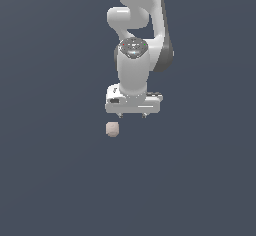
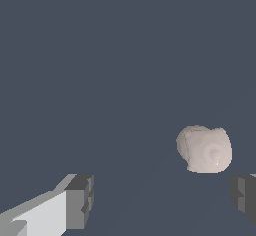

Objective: Pick up the object and move it to a goal position.

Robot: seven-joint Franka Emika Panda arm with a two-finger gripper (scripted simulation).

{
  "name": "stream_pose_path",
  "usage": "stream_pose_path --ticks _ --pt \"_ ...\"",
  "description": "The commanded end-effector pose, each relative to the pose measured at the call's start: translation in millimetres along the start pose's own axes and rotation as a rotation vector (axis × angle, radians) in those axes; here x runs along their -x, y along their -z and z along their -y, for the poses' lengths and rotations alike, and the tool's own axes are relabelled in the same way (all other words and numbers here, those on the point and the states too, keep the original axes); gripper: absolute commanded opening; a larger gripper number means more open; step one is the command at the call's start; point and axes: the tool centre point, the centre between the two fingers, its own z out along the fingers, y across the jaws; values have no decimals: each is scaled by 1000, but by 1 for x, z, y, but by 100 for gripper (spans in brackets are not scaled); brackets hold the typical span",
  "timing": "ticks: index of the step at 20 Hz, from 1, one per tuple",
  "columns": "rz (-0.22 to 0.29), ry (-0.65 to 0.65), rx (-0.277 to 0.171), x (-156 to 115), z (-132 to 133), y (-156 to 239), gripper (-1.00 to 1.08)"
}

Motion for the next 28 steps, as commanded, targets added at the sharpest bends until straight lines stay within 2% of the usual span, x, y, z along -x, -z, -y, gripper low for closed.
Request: stream_pose_path --ticks 1,10,16,21,28 --pt "0 0 0 0 0 0 100" --pt "-22 31 13 -7 2 18 100" --pt "-20 34 13 -6 -3 13 100" --pt "-15 50 14 -3 -20 -6 100" --pt "-4 88 17 10 -61 -48 100"
